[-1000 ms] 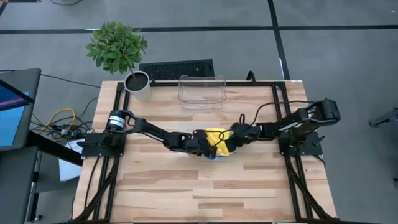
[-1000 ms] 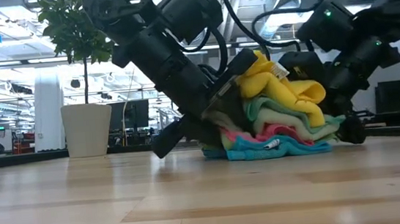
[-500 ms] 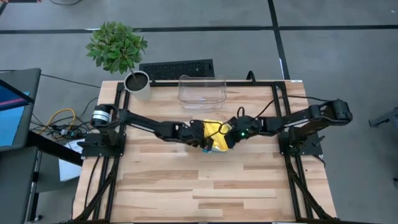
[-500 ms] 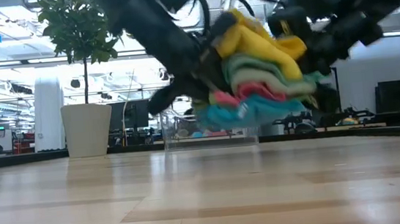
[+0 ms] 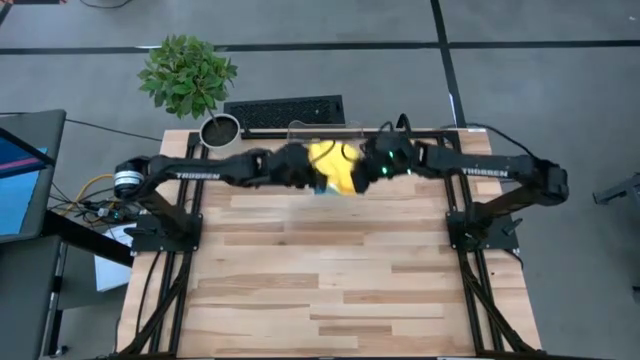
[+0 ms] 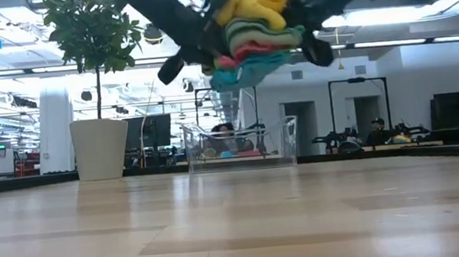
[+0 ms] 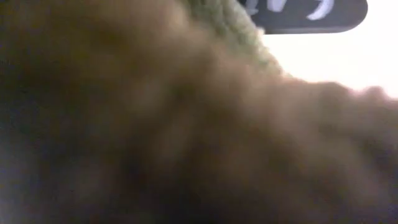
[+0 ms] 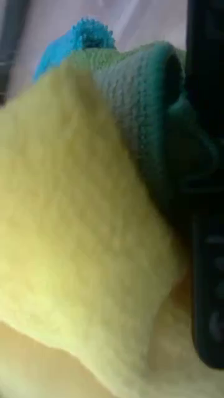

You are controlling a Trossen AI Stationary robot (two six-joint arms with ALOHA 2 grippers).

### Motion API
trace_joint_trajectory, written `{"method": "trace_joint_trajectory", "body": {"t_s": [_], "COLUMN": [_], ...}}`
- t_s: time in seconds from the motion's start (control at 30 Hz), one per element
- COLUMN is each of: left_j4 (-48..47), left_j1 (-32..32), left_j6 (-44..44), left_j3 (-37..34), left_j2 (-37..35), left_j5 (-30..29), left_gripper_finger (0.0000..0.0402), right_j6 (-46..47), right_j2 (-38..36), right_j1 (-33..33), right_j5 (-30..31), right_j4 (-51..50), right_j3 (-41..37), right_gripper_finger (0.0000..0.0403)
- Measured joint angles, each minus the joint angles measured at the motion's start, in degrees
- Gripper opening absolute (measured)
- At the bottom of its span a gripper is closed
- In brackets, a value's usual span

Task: Fold microfiber towels
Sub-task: Put the folded stacked microfiber towels into the transparent bin

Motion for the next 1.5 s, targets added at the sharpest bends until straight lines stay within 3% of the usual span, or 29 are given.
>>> {"method": "trace_joint_trajectory", "body": {"t_s": [0.27, 0.5, 0.67, 0.97, 1.27, 1.5], "left_j4": [-0.80, -0.38, 4.67, 5.66, 5.42, 4.50], "left_j1": [12.32, 20.97, 24.96, 25.80, 25.91, 25.96], "left_j6": [6.36, 11.27, 13.07, 15.31, 16.18, 15.42], "left_j3": [-0.07, -0.20, -0.15, 0.07, 0.15, 0.58], "left_j2": [0.11, 4.46, 9.37, 13.24, 13.44, 13.24], "left_j5": [4.44, 8.12, 12.86, 14.18, 14.53, 23.24], "left_gripper_finger": [0.0042, 0.0043, 0.0043, 0.0056, 0.0147, 0.0232], "right_j6": [-4.73, -8.94, -10.47, -11.52, -12.10, -14.18], "right_j2": [14.08, 26.66, 30.97, 32.11, 32.10, 31.88], "right_j1": [-9.84, -14.88, -18.28, -20.27, -20.54, -21.20], "right_j5": [-7.87, -8.93, -8.75, -5.67, -1.51, -1.42], "right_j4": [-1.29, -4.53, -8.83, -11.12, -15.62, -18.86], "right_j3": [12.80, 21.99, 25.48, 25.78, 25.72, 25.71], "right_gripper_finger": [0.0080, 0.0080, 0.0080, 0.0083, 0.0241, 0.0260]}}
